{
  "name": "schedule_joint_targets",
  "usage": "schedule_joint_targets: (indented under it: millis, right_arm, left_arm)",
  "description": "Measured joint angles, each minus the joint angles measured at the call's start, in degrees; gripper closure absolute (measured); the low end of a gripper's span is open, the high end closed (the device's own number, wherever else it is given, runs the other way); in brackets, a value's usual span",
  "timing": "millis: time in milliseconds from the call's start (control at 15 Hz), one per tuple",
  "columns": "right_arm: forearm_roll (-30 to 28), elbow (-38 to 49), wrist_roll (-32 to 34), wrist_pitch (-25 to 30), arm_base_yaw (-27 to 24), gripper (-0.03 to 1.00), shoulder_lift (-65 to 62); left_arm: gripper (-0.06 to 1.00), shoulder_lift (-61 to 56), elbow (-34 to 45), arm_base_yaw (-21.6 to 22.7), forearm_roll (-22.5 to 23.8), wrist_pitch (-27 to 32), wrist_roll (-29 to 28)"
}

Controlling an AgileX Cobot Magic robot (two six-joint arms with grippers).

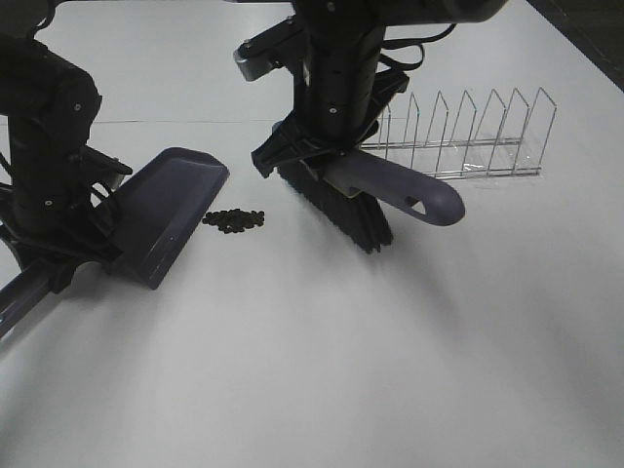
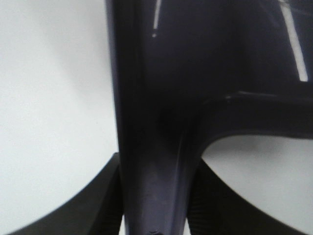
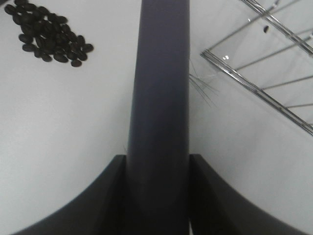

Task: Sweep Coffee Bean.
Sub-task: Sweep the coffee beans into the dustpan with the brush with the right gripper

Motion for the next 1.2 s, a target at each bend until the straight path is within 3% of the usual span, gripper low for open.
schedule_joint_targets:
  millis: [467, 800, 1200]
  right_arm:
    - [-0.34, -17.36, -2.69, 6.70, 2.64, 0.66, 13.24]
    - [12.61, -17.82, -2.69, 0.97, 3.55, 0.66, 15.81]
    - [29.97, -17.82, -2.69, -10.49, 3.32, 0.66, 16.90]
  left_arm:
    - [0.62, 0.06, 0.00, 0.00, -2.01, 0.74, 1.60]
    - [0.62, 0.11, 0.00, 0.00, -3.09, 0.92, 1.66]
    - [0.62, 0.11, 0.00, 0.00, -6.30, 0.92, 1.26]
